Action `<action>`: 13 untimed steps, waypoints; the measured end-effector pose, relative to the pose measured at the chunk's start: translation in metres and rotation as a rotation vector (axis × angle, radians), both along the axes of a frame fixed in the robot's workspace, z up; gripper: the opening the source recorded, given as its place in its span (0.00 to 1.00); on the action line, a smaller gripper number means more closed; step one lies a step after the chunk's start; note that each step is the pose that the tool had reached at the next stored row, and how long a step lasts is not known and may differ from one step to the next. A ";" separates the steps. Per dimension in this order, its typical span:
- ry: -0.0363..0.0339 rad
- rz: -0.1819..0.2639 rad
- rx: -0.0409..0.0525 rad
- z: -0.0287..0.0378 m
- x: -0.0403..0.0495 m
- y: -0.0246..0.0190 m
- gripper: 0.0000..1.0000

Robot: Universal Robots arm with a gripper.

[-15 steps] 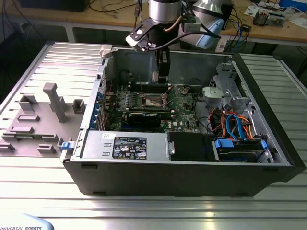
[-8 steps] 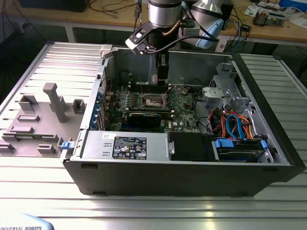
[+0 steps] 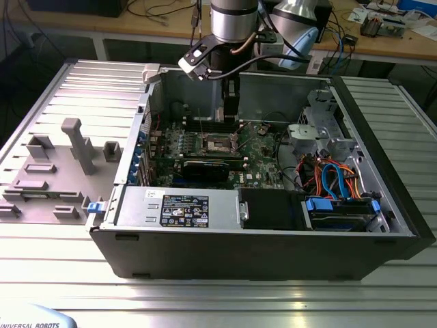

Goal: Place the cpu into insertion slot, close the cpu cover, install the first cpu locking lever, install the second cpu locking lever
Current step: 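Place the cpu into insertion slot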

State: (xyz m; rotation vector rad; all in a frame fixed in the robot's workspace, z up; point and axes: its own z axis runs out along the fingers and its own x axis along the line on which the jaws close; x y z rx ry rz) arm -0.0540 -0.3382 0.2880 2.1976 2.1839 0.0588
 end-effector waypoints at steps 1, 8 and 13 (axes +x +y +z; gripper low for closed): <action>0.0000 0.000 0.0000 -0.0007 0.0000 0.0000 0.54; 0.0000 -0.002 0.0001 -0.0026 0.0000 0.0000 0.54; 0.0001 -0.002 0.0003 -0.0027 -0.0001 0.0000 0.54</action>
